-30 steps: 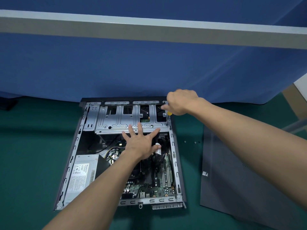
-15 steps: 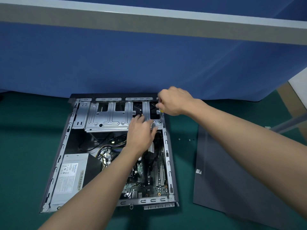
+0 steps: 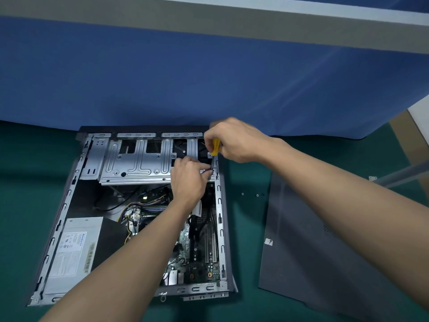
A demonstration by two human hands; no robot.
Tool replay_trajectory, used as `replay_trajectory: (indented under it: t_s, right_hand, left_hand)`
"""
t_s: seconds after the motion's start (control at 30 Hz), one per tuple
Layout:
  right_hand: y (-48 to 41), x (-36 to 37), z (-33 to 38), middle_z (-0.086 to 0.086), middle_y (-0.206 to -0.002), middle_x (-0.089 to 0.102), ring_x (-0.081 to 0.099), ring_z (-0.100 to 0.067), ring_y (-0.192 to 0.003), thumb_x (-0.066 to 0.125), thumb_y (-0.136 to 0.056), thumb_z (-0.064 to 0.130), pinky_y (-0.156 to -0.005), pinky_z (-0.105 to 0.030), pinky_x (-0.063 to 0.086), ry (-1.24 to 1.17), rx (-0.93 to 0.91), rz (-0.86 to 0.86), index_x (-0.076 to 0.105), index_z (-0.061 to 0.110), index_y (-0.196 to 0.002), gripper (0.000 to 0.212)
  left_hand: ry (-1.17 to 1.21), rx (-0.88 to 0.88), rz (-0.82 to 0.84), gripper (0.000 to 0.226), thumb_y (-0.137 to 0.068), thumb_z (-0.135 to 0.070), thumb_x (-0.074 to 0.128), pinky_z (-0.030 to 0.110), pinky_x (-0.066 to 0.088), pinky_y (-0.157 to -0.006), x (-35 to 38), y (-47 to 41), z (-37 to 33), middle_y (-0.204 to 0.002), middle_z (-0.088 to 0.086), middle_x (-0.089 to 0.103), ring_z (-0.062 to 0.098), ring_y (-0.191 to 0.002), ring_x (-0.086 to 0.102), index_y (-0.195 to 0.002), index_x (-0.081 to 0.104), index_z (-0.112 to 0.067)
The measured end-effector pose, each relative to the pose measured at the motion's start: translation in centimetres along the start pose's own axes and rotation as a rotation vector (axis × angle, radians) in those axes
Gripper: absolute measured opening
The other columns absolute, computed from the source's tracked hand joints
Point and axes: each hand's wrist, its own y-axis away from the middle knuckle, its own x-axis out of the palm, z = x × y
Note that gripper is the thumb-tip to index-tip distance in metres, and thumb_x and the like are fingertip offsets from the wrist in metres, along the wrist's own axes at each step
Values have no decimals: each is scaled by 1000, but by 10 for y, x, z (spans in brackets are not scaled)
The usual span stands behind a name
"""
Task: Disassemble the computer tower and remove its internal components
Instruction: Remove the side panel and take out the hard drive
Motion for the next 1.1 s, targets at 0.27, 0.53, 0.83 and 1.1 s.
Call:
replay_trajectory:
  t_s: [0.27,0.53,0.83,1.1]
  right_hand:
    - [18,-7,-21,9,-79,65,56,-12,-79,60,-78,4,-69,-35,52,-212,125,-153,65,30,-78,26]
    - [53,8,-31,13,-67,61,49,2,-51,78,-75,13,-48,-11,35,-751,363,-470,68,29,-78,19]
    - [76,34,-32,-4,-76,69,59,-12,-63,77,-73,-1,-55,-23,46,-1544,488,-734,69,10,-78,15]
    - [78,44,-33,1,-68,53,48,-13,-59,60,-90,6,-58,-27,41,-1425,485,-703,57,11,-77,14]
  left_hand:
    - [-153,108,-13,19,-92,-27,61,38,39,-83,3,0,-7,-111,0,64,23,-109,48,-105,73,-20]
    - [-260,133,-30,19,-93,-26,57,38,38,-81,5,-4,-11,-112,5,61,26,-109,46,-102,68,-13]
    - [1032,-575,-34,9,-87,-11,69,19,54,-69,-31,16,-35,-78,-4,69,8,-75,62,-94,71,-6]
    - [1680,-870,280,4,-86,-11,67,20,47,-66,-36,39,-58,-78,1,64,11,-76,57,-88,64,-9]
